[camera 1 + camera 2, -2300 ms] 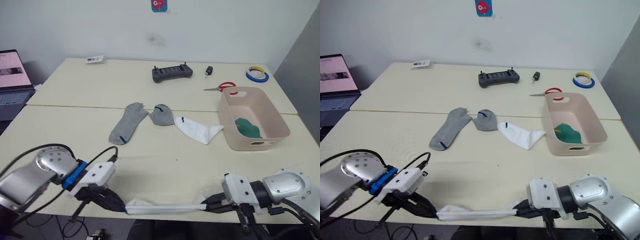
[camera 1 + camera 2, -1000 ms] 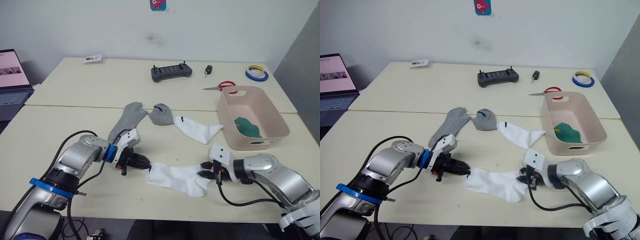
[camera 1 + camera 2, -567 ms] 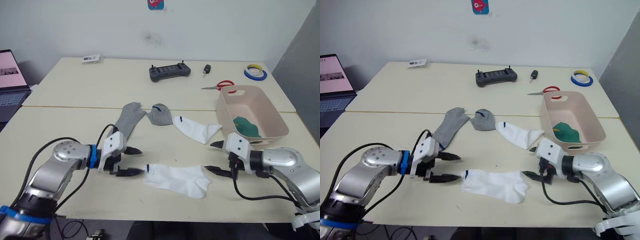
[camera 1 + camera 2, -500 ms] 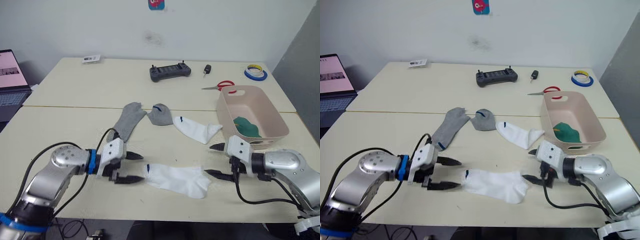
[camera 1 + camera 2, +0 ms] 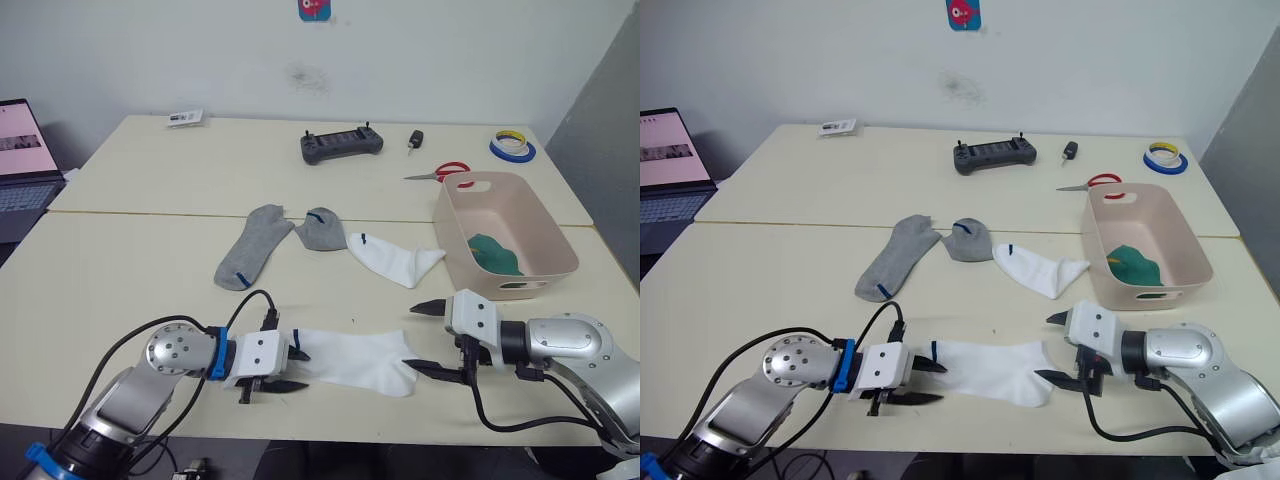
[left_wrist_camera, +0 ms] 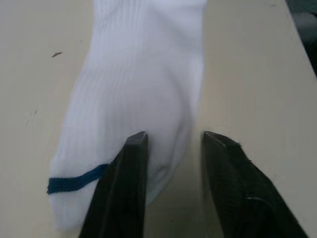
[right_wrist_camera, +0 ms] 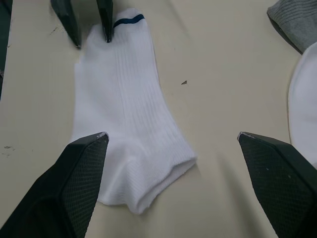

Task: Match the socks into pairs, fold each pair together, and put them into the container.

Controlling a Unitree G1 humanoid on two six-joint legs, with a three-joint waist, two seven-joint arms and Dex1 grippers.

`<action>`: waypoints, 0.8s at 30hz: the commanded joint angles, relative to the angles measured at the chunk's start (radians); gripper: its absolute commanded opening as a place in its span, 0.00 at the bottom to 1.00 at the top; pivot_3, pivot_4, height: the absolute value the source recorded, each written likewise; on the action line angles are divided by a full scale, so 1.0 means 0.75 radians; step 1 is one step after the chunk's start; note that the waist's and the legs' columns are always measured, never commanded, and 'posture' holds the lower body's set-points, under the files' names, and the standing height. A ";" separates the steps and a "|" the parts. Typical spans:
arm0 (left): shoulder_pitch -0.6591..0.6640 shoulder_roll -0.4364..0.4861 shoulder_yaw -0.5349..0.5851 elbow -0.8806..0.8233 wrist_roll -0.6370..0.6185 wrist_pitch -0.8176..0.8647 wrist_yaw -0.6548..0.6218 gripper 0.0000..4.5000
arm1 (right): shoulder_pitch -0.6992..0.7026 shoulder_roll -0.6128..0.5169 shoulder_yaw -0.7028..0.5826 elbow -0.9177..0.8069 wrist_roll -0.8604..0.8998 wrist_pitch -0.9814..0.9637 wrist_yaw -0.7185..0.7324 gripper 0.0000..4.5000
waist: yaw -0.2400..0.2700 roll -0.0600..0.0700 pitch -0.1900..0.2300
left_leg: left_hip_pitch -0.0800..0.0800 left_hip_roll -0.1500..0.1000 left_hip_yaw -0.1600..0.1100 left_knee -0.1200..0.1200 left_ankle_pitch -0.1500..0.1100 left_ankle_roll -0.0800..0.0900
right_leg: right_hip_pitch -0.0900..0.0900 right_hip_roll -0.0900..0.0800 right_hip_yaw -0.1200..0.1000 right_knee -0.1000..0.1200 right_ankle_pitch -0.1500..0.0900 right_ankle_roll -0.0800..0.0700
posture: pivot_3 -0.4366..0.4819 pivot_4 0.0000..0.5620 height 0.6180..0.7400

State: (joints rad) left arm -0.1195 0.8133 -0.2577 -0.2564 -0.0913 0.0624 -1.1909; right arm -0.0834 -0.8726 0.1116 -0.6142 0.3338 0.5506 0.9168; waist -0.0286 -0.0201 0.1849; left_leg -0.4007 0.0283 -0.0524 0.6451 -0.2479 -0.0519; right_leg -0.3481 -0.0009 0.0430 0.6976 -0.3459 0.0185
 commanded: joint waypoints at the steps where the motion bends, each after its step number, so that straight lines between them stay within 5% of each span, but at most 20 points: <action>1: -0.001 0.017 -0.048 0.026 0.057 -0.023 -0.012 0.10 | 0.015 -0.009 -0.022 -0.043 -0.001 -0.034 0.007 1.00 | 0.000 0.000 0.000 | 0.000 0.000 0.000 0.000 0.000 0.000 | 0.000 0.000 0.000 0.000 0.000 0.000 | 0.48 0.27 0.97; 3: 0.003 0.032 -0.048 0.003 0.049 0.012 -0.023 0.01 | 0.019 -0.010 -0.027 -0.045 0.001 -0.037 0.007 1.00 | 0.000 0.000 0.000 | 0.000 0.000 0.000 0.000 0.000 0.000 | 0.000 0.000 0.000 0.000 0.000 0.000 | 0.48 0.27 0.97; 15: 0.224 0.197 0.126 -0.270 -0.066 0.233 0.018 0.01 | 0.025 -0.008 -0.018 -0.060 0.007 -0.045 0.013 1.00 | -0.005 0.000 0.000 | 0.001 0.002 -0.001 -0.001 0.000 0.000 | 0.000 0.001 0.001 0.000 0.000 0.000 | 0.48 0.27 0.97; 24: 0.242 0.120 0.158 -0.210 -0.105 0.214 0.093 0.01 | 0.004 0.014 0.059 -0.067 -0.018 -0.049 0.009 1.00 | -0.001 0.000 0.000 | 0.001 0.001 0.000 -0.001 0.000 0.000 | 0.000 0.000 0.000 0.000 0.000 0.000 | 0.48 0.27 0.97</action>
State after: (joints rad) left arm 0.0660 0.9149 -0.1559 -0.4209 -0.1460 0.1958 -1.1395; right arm -0.0664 -0.8606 0.1590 -0.6274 0.3255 0.5336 0.9195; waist -0.0292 -0.0200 0.1848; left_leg -0.4000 0.0288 -0.0524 0.6444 -0.2479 -0.0518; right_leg -0.3480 -0.0011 0.0432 0.6976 -0.3460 0.0185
